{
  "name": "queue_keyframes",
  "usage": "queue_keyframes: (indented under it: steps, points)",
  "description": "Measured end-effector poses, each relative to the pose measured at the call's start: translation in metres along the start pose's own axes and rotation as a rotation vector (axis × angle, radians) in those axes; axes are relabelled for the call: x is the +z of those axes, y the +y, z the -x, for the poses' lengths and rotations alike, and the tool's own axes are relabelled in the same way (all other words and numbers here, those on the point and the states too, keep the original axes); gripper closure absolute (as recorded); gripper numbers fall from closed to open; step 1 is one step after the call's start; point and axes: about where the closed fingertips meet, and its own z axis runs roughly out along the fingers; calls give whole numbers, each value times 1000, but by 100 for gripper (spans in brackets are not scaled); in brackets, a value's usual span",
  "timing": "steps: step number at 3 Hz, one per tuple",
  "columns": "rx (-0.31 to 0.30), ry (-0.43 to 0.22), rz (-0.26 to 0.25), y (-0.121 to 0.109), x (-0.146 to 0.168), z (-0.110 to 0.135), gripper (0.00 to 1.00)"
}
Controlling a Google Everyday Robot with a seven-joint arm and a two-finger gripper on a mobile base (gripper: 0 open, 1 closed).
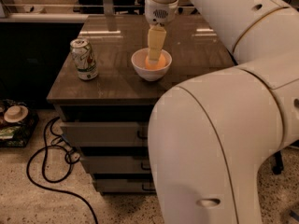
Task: Pick orange from white bowl and place on counter
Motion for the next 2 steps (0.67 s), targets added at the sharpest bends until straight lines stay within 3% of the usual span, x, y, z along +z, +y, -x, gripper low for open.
queue_keyframes:
  steps: [1,2]
  points:
    - [5,8,11,4,2,-2,12]
    - [7,9,19,6,6,-3,19]
